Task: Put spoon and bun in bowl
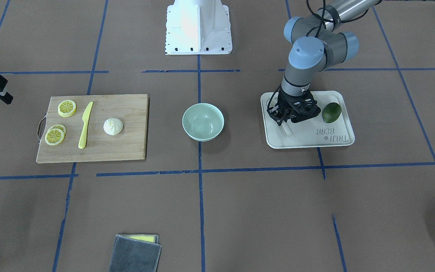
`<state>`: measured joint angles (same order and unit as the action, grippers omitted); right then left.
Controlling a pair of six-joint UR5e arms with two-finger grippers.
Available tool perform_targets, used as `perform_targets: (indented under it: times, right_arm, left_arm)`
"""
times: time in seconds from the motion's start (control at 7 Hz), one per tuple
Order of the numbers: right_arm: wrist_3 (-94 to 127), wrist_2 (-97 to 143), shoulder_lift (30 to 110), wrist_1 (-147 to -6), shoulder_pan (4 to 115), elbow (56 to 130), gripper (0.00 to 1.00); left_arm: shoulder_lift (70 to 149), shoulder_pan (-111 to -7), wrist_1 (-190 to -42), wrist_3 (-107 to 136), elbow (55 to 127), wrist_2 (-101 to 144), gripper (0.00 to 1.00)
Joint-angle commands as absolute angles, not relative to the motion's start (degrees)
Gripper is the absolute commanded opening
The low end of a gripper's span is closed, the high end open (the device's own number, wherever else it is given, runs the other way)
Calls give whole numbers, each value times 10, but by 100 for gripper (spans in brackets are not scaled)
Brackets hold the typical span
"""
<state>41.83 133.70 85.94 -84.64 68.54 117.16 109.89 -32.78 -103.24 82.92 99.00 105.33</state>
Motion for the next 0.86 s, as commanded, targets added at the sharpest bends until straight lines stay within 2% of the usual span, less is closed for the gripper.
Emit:
perform_targets:
  times: [0.0, 0.29, 0.71]
  right_arm:
    - [418, 1319, 857, -846, 667, 1172, 100]
    - [457, 1285, 844, -846, 613, 1171, 100]
    - [617, 1149, 838, -772, 446, 1165, 100]
  left_arm:
    - [1099, -332, -1031, 829, 1008, 1056, 0]
    - [1100, -366, -1020, 824, 1030, 1057, 0]
    - [1120, -420, -1021, 825, 1044, 1093, 0]
